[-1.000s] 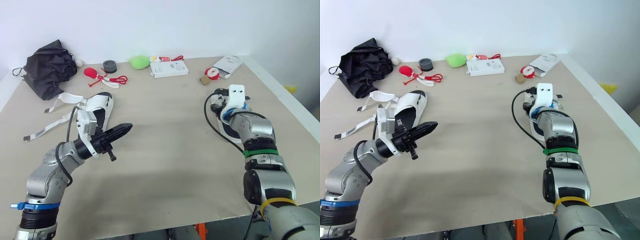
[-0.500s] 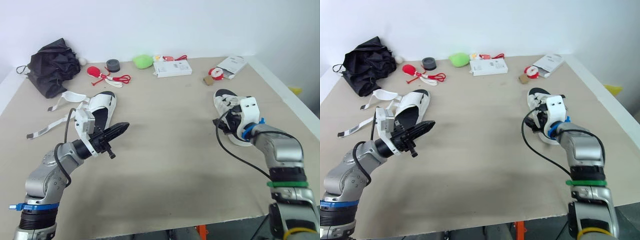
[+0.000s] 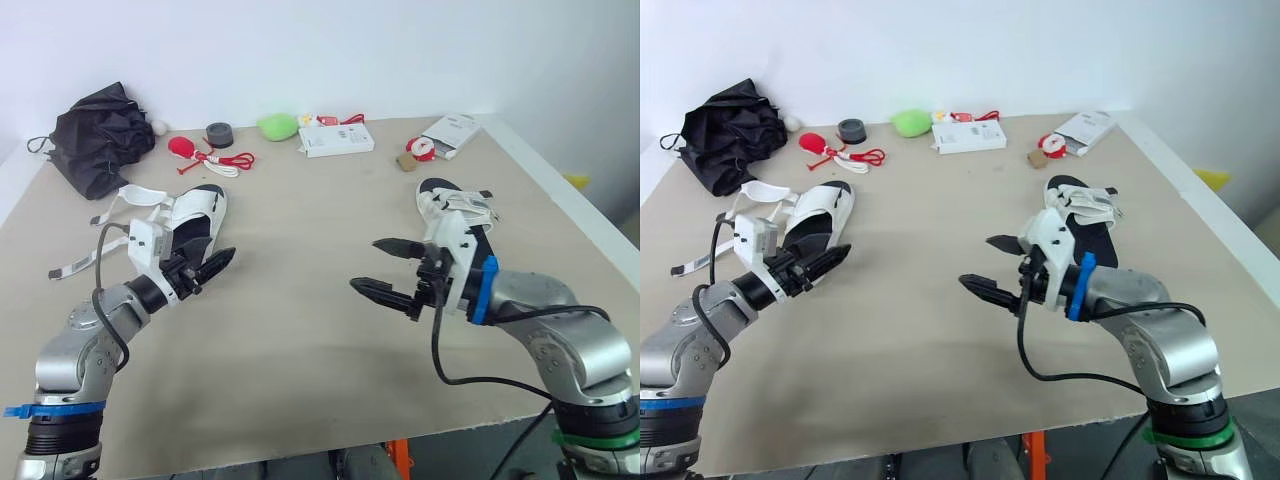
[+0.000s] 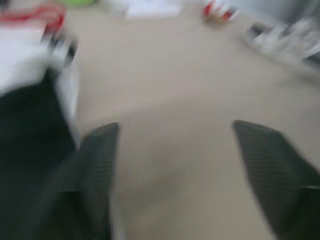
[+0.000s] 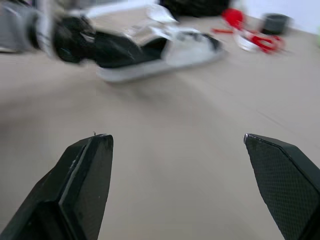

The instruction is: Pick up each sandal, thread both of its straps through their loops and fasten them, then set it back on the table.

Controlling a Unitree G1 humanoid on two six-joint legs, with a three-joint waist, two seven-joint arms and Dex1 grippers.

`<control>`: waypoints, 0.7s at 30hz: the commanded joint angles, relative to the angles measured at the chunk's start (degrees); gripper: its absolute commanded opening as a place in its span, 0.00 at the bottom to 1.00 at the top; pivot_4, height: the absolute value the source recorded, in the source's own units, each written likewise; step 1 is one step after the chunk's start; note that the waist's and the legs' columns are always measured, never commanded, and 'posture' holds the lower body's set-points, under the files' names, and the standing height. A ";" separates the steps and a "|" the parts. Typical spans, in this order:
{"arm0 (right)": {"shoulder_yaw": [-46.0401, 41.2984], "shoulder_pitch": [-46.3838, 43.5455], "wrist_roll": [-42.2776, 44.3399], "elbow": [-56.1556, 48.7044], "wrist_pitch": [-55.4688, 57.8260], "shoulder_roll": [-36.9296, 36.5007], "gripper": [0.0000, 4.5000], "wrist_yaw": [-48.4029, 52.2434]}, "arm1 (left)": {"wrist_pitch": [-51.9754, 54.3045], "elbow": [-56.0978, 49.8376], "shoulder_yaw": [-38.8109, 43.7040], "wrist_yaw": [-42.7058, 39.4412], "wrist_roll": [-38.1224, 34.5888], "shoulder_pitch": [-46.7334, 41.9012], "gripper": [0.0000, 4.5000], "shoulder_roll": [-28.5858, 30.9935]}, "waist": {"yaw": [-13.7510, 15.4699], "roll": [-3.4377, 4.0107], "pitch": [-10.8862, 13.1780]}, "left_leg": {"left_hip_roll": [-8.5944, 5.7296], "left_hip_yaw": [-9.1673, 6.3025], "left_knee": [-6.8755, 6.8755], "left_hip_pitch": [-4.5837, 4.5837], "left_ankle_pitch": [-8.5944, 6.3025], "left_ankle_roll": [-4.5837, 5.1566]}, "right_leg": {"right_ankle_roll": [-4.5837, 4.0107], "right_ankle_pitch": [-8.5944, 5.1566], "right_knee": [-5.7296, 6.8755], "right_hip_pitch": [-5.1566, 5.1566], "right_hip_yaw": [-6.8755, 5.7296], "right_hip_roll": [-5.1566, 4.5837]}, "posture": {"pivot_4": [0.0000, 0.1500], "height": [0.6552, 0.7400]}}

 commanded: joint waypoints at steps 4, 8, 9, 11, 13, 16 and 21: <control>2.39 -2.86 -0.56 0.25 -2.11 0.68 1.00 0.66 | 4.18 -1.97 0.40 5.02 0.71 -2.98 0.98 -0.39 | 0.26 -0.04 0.00 | -0.05 0.00 0.00 -0.05 0.00 -0.01 | 0.02 -0.01 -0.01 -0.02 -0.01 -0.07 | 1.00 1.00; 3.09 -5.71 0.15 0.83 -3.12 2.25 1.00 1.45 | 4.43 4.41 -0.58 9.06 4.58 -9.04 0.98 -0.89 | 0.50 -0.05 0.01 | -0.06 -0.02 0.01 -0.03 0.02 -0.04 | 0.02 0.04 0.00 -0.03 -0.03 -0.05 | 1.00 1.00; 3.32 -6.26 0.01 1.00 -3.20 2.51 1.00 1.49 | 4.08 5.69 -1.47 8.99 5.83 -10.04 0.98 -0.63 | 0.51 -0.05 0.01 | -0.05 -0.03 0.01 -0.02 0.05 -0.05 | 0.01 0.07 0.00 -0.02 -0.03 -0.02 | 1.00 1.00; 4.18 -7.12 -1.01 2.02 -3.79 2.81 1.00 1.39 | 3.87 8.65 -1.56 10.56 7.19 -12.94 0.98 -1.84 | 0.48 -0.05 0.01 | -0.04 -0.04 0.00 0.00 0.08 -0.06 | -0.01 0.11 0.00 -0.02 -0.02 0.03 | 1.00 1.00; 4.75 -7.43 -1.57 2.56 -4.15 3.10 1.00 1.10 | 4.43 10.59 -1.13 12.07 7.93 -14.84 0.98 -2.97 | 0.48 -0.05 0.01 | -0.03 -0.04 0.00 -0.01 0.08 -0.06 | -0.01 0.11 0.00 -0.02 -0.03 0.02 | 1.00 1.00; 4.79 -7.38 -1.86 2.66 -4.29 3.57 1.00 0.64 | 5.17 12.69 -1.76 12.55 9.32 -16.14 0.98 -3.29 | 0.48 -0.05 0.01 | -0.04 -0.03 -0.01 -0.08 0.08 -0.07 | 0.00 0.10 0.00 -0.06 -0.01 -0.01 | 1.00 1.00; 3.64 -6.63 -1.95 2.68 -4.55 3.91 1.00 0.18 | 5.72 18.41 -2.57 14.13 11.38 -20.20 0.98 -5.48 | 0.61 -0.06 0.00 | -0.08 -0.04 -0.02 -0.11 0.08 -0.07 | 0.00 0.10 0.00 -0.07 -0.03 -0.05 | 1.00 1.00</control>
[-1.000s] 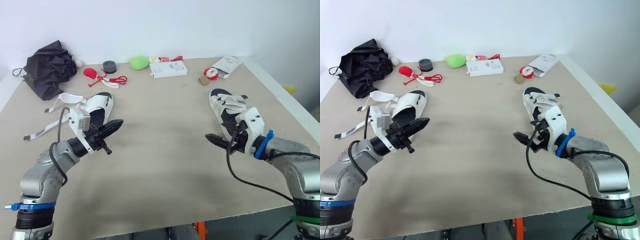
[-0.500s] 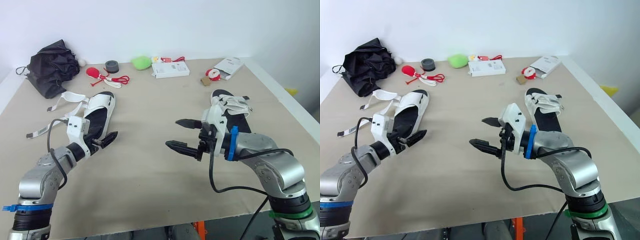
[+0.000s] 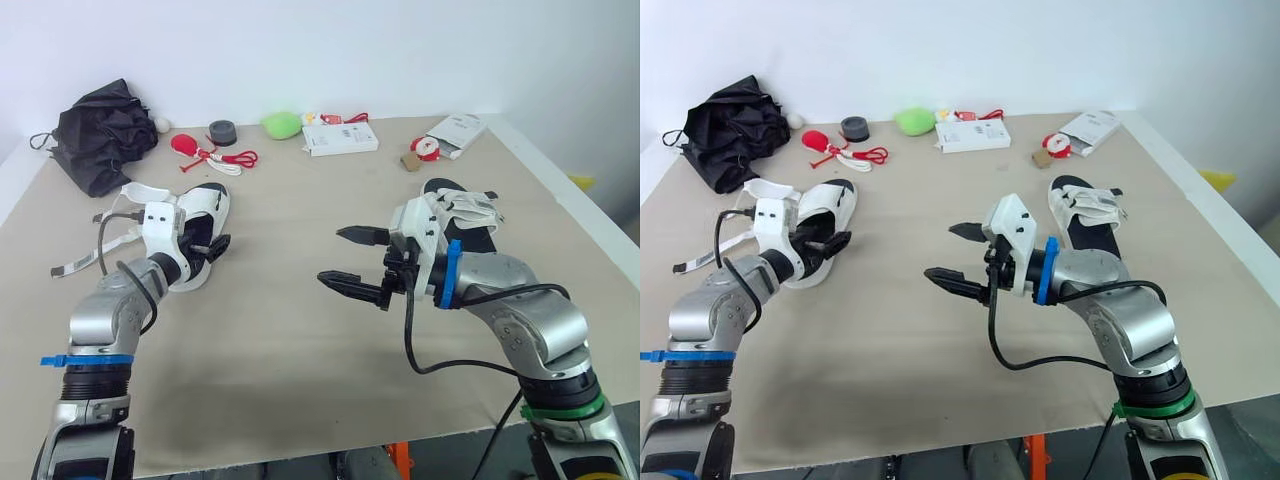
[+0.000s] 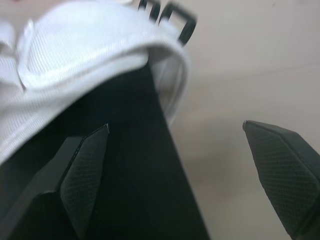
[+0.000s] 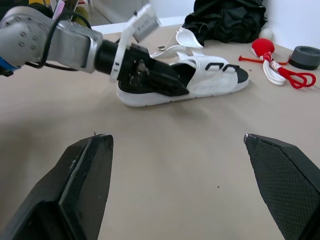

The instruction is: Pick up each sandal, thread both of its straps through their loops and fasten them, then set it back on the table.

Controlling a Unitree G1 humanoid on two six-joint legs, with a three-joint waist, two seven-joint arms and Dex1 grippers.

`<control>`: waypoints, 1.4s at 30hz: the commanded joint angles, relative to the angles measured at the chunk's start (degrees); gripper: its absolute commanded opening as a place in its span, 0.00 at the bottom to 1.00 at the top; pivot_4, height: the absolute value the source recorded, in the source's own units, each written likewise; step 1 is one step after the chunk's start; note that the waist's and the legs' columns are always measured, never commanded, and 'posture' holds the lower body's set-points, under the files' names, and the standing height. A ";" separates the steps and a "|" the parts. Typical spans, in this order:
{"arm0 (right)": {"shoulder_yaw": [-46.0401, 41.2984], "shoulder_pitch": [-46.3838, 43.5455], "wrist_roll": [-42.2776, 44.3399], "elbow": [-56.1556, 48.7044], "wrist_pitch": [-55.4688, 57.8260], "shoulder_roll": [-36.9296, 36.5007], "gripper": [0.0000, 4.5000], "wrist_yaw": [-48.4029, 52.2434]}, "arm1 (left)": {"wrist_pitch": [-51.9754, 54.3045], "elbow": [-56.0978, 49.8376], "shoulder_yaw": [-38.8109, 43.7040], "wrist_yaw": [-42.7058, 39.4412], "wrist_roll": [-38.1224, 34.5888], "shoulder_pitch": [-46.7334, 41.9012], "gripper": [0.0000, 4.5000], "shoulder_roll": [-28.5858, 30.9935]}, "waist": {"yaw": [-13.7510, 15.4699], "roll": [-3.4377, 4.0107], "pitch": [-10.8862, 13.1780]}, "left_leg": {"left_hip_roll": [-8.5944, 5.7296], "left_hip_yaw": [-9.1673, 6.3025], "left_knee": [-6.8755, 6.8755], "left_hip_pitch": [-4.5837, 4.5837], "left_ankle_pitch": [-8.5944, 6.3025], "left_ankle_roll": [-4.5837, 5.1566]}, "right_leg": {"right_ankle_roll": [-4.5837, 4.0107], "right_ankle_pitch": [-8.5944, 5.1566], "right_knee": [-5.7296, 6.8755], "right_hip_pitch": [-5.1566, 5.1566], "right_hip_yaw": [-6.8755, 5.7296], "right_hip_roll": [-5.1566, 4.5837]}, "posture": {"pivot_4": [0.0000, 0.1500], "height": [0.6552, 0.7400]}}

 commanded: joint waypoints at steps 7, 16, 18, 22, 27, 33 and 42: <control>-1.63 -0.29 -0.98 0.19 -2.03 -0.21 1.00 -1.17 | -4.67 17.49 -1.10 0.21 4.67 -14.24 0.98 -3.69 | 0.43 -0.01 0.00 | -0.04 -0.01 0.08 0.02 0.09 -0.03 | 0.09 0.11 -0.01 0.05 -0.03 0.00 | 1.00 1.00; -3.15 0.45 -0.61 -0.42 -1.85 -0.20 1.00 -2.50 | -14.66 31.26 -1.01 -1.81 8.71 -18.87 0.72 -4.34 | 0.38 -0.01 0.01 | -0.04 0.00 -0.01 -0.03 0.09 -0.03 | 0.08 0.08 -0.01 -0.03 -0.01 0.00 | 1.00 1.00; -3.35 0.73 -0.44 -0.72 -1.66 -0.26 1.00 -2.78 | -15.40 31.50 -0.73 -1.96 8.76 -18.37 0.57 -4.23 | 0.44 -0.01 0.01 | -0.04 -0.01 -0.01 -0.04 0.09 -0.03 | 0.07 0.08 -0.02 -0.02 -0.01 -0.01 | 1.00 1.00; -3.48 0.76 -0.35 -0.75 -1.53 -0.38 1.00 -2.95 | -16.64 31.91 -1.14 -2.74 9.28 -17.77 0.18 -4.16 | 0.44 -0.01 0.00 | -0.08 0.01 0.03 -0.05 0.09 -0.03 | 0.10 0.09 -0.01 -0.01 -0.01 -0.07 | 1.00 1.00; -3.53 0.52 -0.34 -0.57 -1.41 -0.60 1.00 -2.92 | -17.17 31.43 -1.77 -3.63 9.90 -17.34 0.05 -4.32 | 0.44 -0.01 0.00 | -0.07 0.00 0.03 -0.03 0.09 -0.03 | 0.10 0.09 0.00 0.00 -0.02 -0.05 | 1.00 1.00; -4.99 1.25 0.61 -1.01 -0.93 -0.85 1.00 -3.17 | -16.57 22.14 -4.60 -15.28 6.04 -14.65 0.05 -5.03 | 0.45 -0.01 0.00 | -0.09 0.00 0.03 -0.04 0.09 -0.03 | 0.11 0.09 -0.01 0.00 -0.02 -0.07 | 1.00 1.00; -15.37 6.56 9.10 -4.08 2.69 -5.07 1.00 -1.76 | -18.93 0.01 -17.66 -52.17 1.13 -4.47 0.05 5.82 | 0.48 0.04 0.01 | -0.17 -0.06 0.09 -0.60 0.09 -0.05 | -0.16 0.21 -0.05 -0.40 -0.12 -0.20 | 1.00 1.00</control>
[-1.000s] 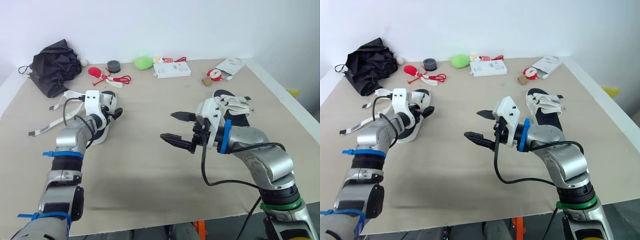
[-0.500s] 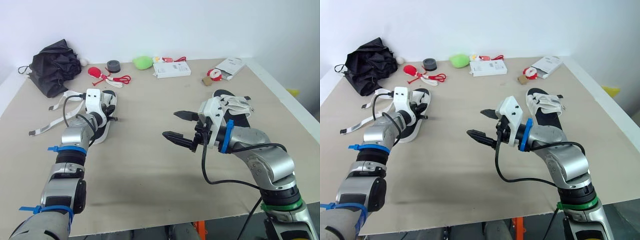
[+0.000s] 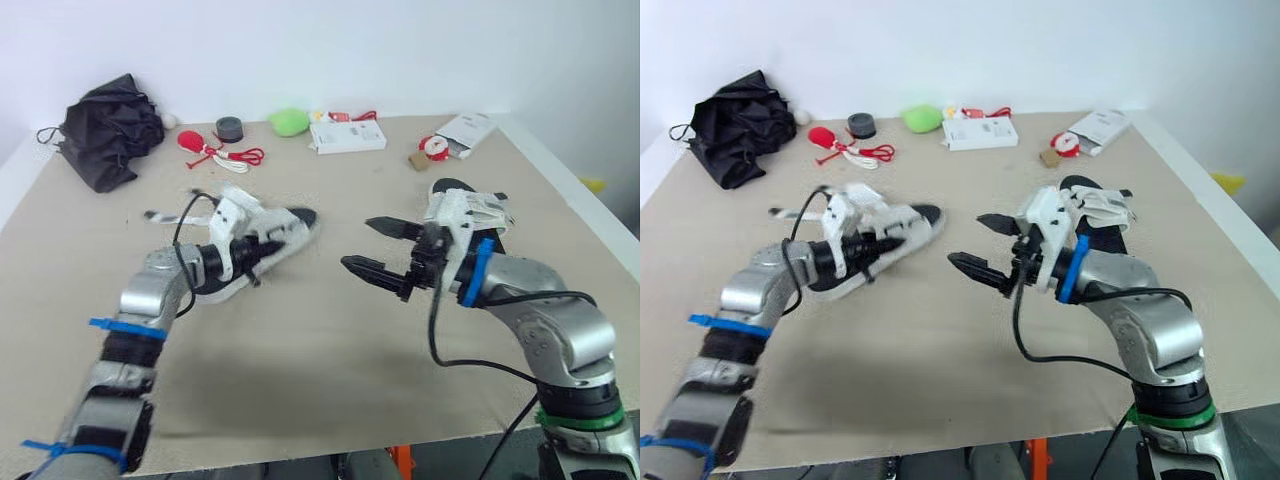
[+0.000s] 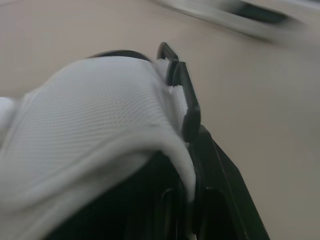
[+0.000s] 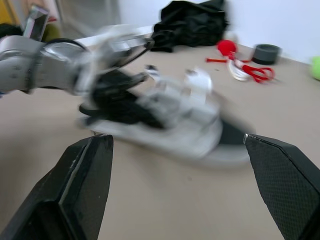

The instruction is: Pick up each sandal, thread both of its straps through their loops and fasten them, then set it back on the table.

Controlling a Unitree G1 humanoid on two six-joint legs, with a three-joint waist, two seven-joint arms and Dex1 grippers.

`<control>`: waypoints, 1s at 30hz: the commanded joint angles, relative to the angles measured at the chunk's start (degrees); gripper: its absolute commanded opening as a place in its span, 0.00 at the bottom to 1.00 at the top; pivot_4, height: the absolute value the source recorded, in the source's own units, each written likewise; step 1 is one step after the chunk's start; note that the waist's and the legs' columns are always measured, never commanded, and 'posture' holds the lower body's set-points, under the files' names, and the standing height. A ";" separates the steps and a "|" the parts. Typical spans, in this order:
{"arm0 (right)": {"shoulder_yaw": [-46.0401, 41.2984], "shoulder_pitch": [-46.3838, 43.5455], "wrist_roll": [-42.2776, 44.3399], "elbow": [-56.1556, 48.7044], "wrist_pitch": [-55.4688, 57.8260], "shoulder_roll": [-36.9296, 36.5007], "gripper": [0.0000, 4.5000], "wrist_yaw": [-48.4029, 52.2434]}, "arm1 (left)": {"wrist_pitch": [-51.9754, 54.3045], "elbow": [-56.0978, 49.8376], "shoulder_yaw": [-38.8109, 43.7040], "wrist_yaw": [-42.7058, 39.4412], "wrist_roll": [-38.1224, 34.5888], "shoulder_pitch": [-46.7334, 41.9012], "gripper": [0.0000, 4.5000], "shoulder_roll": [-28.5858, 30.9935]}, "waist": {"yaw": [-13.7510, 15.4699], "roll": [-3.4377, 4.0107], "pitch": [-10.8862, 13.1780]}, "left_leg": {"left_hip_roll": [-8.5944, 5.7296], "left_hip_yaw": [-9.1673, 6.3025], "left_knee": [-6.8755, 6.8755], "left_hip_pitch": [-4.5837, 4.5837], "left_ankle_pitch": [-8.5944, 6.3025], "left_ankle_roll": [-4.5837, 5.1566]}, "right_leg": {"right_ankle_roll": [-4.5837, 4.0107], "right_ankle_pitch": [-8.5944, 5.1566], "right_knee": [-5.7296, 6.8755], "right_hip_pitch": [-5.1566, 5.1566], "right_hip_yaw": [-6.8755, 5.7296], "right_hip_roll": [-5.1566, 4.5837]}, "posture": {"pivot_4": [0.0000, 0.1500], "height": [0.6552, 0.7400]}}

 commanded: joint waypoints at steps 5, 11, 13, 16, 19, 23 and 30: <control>-8.65 4.13 7.32 -2.47 4.36 -5.93 1.00 1.27 | -9.96 -0.33 -5.50 -20.99 -0.26 -0.45 0.05 3.31 | 0.04 0.01 0.00 | 0.05 -0.04 0.07 0.04 0.03 0.05 | 0.23 -0.15 0.02 0.04 -0.05 0.08 | 1.00 1.00; -10.36 5.30 10.55 -0.49 7.83 -8.04 1.00 0.89 | -12.51 2.85 -7.23 -24.60 -0.05 -0.98 0.05 -0.44 | 0.06 0.01 0.00 | 0.06 -0.04 0.26 0.00 0.10 0.17 | 0.31 -0.03 0.04 0.08 -0.03 0.08 | 1.00 1.00; -10.25 5.34 11.30 0.51 9.03 -8.65 1.00 1.09 | -13.37 3.97 -7.77 -23.17 1.32 -0.87 0.05 -1.83 | 0.06 0.01 -0.01 | 0.06 -0.03 0.31 -0.02 0.10 0.17 | 0.33 -0.02 0.04 0.08 -0.02 0.08 | 1.00 1.00; -8.91 5.22 11.06 2.31 10.10 -9.65 1.00 1.50 | -14.03 5.73 -8.07 -20.66 3.33 -0.58 0.05 -3.74 | 0.07 0.02 -0.01 | 0.05 -0.04 0.41 -0.02 0.09 0.19 | 0.37 0.01 0.04 0.13 -0.02 0.08 | 1.00 1.00; -8.21 5.73 10.46 2.90 10.18 -10.93 1.00 2.67 | -11.59 4.19 -8.09 -16.51 3.84 0.60 0.05 -5.58 | 0.06 0.03 -0.01 | 0.06 -0.05 0.51 -0.06 0.08 0.20 | 0.42 0.04 0.06 0.13 -0.01 0.08 | 1.00 1.00; -6.86 5.53 10.25 3.61 9.97 -11.92 1.00 4.17 | -8.72 1.50 -7.61 -8.70 4.77 3.17 0.05 -7.88 | 0.06 0.15 -0.08 | 0.04 -0.06 0.80 -0.02 0.08 0.23 | 0.57 0.17 0.06 0.31 0.02 0.07 | 1.00 1.00; -0.53 2.59 5.42 11.18 6.56 -14.44 0.81 11.34 | -4.36 -4.09 -7.55 -7.93 2.91 6.63 0.00 -7.40 | 0.06 0.17 -0.10 | 0.02 -0.02 0.84 0.01 0.08 0.23 | 0.61 0.19 0.05 0.35 0.08 0.05 | 1.00 1.00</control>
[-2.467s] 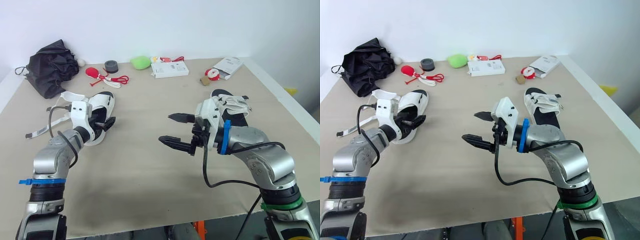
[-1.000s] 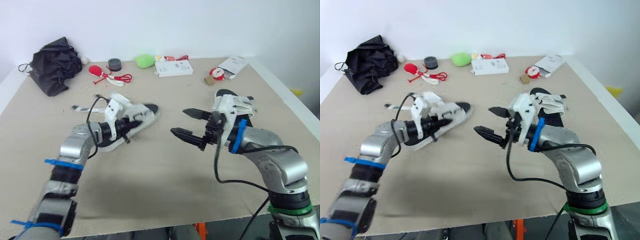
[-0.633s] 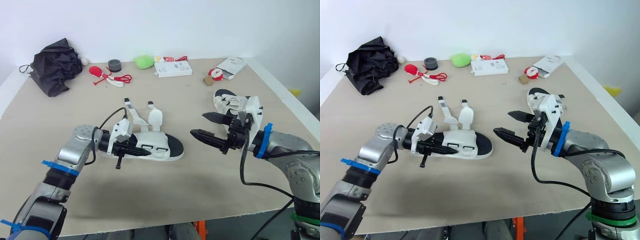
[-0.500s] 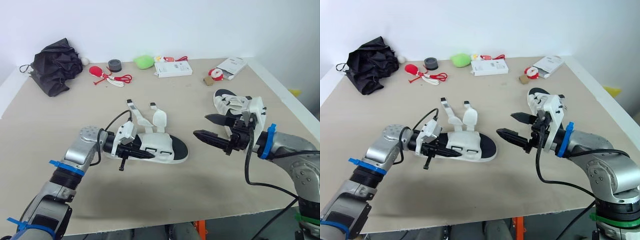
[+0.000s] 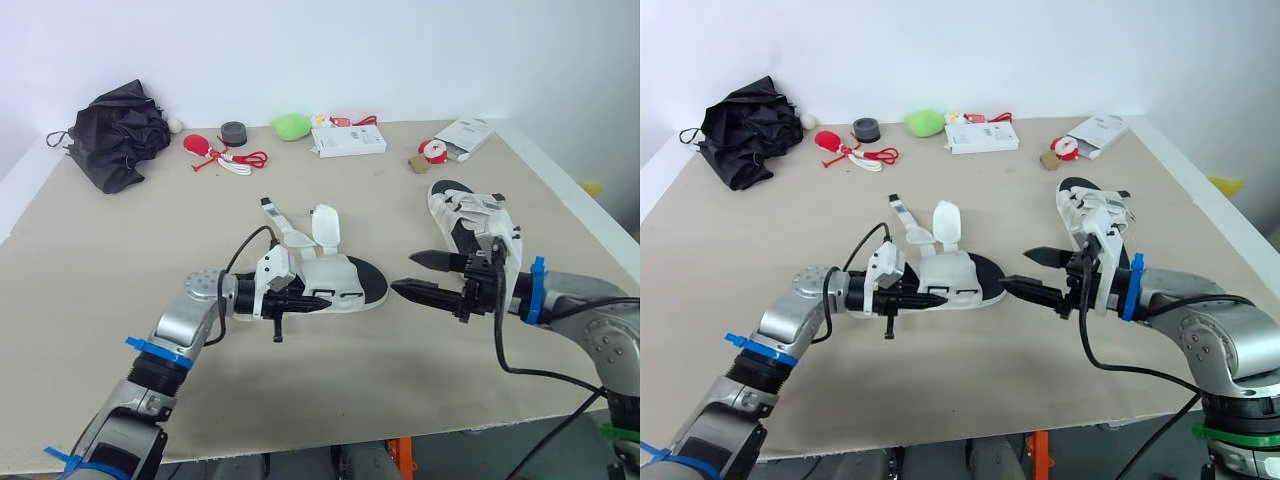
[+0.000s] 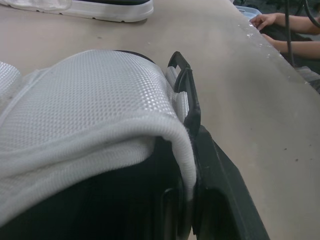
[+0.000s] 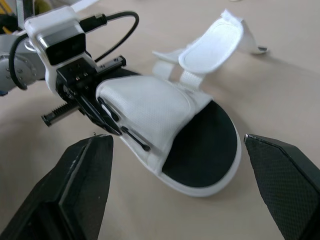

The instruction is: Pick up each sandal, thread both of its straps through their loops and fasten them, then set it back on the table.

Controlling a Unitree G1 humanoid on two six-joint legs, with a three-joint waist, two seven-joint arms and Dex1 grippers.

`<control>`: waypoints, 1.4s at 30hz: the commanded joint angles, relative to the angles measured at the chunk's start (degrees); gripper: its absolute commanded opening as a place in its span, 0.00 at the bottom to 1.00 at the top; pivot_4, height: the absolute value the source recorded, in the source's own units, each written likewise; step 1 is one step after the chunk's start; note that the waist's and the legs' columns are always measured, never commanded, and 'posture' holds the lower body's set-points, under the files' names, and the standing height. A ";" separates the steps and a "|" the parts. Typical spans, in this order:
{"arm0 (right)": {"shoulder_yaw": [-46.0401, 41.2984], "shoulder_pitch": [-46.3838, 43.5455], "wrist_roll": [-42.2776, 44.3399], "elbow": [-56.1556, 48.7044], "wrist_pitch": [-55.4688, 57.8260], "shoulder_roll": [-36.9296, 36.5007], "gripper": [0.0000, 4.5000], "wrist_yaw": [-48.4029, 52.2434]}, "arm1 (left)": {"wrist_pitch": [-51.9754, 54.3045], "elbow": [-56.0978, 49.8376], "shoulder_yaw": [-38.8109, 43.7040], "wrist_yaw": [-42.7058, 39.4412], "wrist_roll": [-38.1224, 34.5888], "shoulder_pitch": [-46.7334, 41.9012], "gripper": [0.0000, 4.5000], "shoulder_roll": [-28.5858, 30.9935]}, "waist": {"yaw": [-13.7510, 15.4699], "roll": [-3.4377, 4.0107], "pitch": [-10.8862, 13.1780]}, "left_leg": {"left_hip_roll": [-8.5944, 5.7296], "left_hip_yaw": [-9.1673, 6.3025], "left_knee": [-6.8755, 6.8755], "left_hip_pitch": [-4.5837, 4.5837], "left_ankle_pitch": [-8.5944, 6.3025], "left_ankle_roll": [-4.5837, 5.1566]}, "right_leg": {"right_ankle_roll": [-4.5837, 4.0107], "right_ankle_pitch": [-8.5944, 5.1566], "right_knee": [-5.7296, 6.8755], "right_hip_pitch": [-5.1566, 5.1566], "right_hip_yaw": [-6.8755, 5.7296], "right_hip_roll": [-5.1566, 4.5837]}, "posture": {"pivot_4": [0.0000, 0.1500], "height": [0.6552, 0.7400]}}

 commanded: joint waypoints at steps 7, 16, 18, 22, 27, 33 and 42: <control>12.10 -8.79 -8.97 10.71 -8.08 -1.98 0.35 13.71 | 1.92 -1.18 -1.17 -1.37 -0.78 1.73 0.00 0.73 | -0.08 0.08 -0.03 | 0.02 0.01 -0.04 0.03 -0.01 0.01 | -0.03 -0.02 0.00 -0.02 0.01 0.05 | 1.00 1.00; 22.24 -15.11 -17.74 18.25 -14.65 3.43 0.05 18.45 | -0.10 -0.54 -0.62 -1.43 -0.12 1.42 0.00 1.67 | -0.22 0.12 -0.03 | 0.06 0.04 -0.04 0.09 -0.02 0.03 | -0.05 0.00 0.01 -0.02 0.04 0.10 | 1.00 1.00; 22.77 -15.90 -18.84 19.47 -15.63 4.27 0.05 18.94 | -0.52 -0.26 -0.58 -1.28 -0.02 1.37 0.00 1.60 | -0.20 0.12 -0.03 | 0.10 0.03 -0.04 0.08 -0.02 0.03 | -0.07 0.01 0.02 -0.03 0.04 0.14 | 1.00 1.00; 23.57 -18.09 -20.80 22.75 -17.06 5.84 0.05 20.32 | -0.62 -0.03 -0.54 -1.08 -0.18 1.19 0.00 1.38 | -0.22 0.12 -0.03 | 0.10 0.03 -0.04 0.09 -0.02 0.03 | -0.08 0.01 0.02 -0.02 0.04 0.14 | 1.00 1.00; 26.35 -22.06 -25.06 28.92 -18.74 10.07 0.05 20.43 | -1.59 0.71 -0.33 -1.27 0.11 0.82 0.00 1.68 | -0.27 0.13 -0.03 | 0.12 0.05 -0.03 0.18 -0.01 0.05 | -0.12 0.07 0.04 0.02 0.06 0.18 | 1.00 1.00; 28.90 -25.79 -28.49 34.51 -20.48 15.51 0.05 21.86 | -2.58 1.38 -0.11 -1.33 0.29 0.87 0.00 2.34 | -0.64 0.15 -0.02 | 0.17 0.07 -0.05 0.26 0.02 0.09 | -0.21 0.13 0.10 0.02 0.10 0.25 | 1.00 1.00; 35.72 -24.03 -38.62 40.23 -26.64 14.31 0.05 23.68 | -3.42 2.29 0.61 -0.36 0.44 0.18 0.00 2.68 | -0.80 0.15 -0.09 | 0.18 0.08 -0.14 0.96 0.01 0.08 | -0.54 -0.11 0.09 0.65 0.09 0.25 | 1.00 1.00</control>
